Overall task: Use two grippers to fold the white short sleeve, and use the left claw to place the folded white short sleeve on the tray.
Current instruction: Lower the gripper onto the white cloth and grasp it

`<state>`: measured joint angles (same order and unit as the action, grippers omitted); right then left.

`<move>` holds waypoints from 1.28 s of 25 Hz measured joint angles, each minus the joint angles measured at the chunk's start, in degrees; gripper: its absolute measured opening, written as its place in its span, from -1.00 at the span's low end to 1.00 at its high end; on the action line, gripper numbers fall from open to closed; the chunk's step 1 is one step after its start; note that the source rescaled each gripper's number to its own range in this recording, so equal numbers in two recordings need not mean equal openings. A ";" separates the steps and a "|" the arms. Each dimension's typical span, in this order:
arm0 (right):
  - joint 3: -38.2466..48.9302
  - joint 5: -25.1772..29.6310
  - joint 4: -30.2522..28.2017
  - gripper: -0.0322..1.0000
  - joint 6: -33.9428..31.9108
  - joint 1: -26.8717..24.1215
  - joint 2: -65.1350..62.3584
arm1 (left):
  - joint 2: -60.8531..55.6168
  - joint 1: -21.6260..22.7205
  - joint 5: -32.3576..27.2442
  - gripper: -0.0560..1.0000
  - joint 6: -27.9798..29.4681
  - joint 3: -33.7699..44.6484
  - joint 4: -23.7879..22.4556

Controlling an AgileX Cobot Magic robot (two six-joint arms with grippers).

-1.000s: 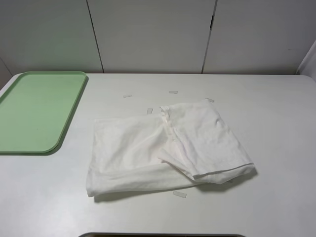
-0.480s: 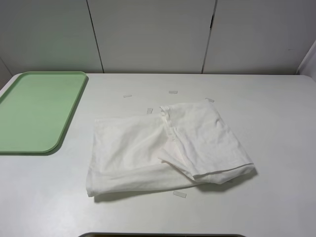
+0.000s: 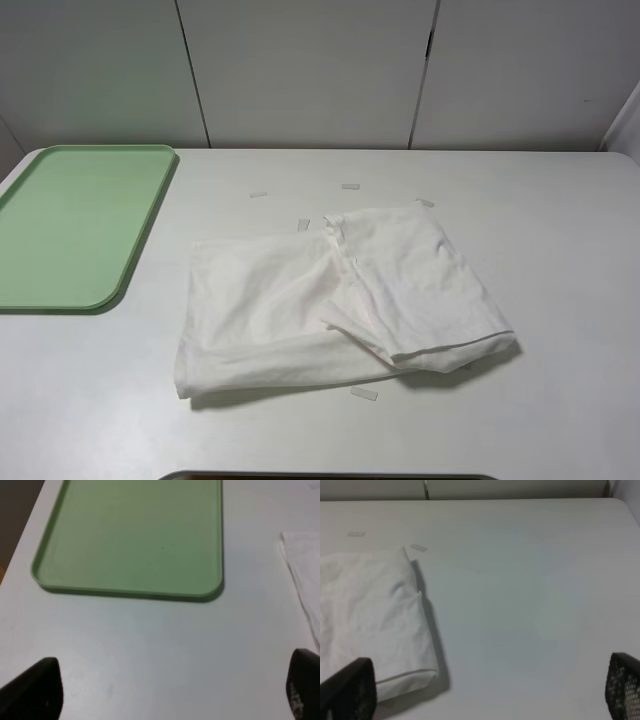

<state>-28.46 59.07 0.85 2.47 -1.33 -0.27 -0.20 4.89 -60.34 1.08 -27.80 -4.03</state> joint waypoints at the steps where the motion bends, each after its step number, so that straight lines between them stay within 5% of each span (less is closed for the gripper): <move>1: 0.00 0.00 0.00 1.00 0.00 0.00 0.00 | 0.00 -0.07 0.00 0.77 0.00 0.00 0.00; 23: 0.00 0.00 0.00 1.00 0.00 0.00 0.00 | 0.00 -3.43 0.00 0.77 0.00 0.00 1.64; 28: 0.00 0.00 0.00 1.00 0.00 0.00 0.00 | 8.58 -3.43 1.89 0.76 0.07 -0.77 10.20; 32: 0.00 0.00 0.00 1.00 0.00 0.00 0.00 | 26.74 -3.43 8.25 0.75 -2.42 -2.07 19.34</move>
<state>-28.46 59.07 0.85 2.47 -1.33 -0.27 26.54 1.46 -52.09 -1.34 -29.87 15.31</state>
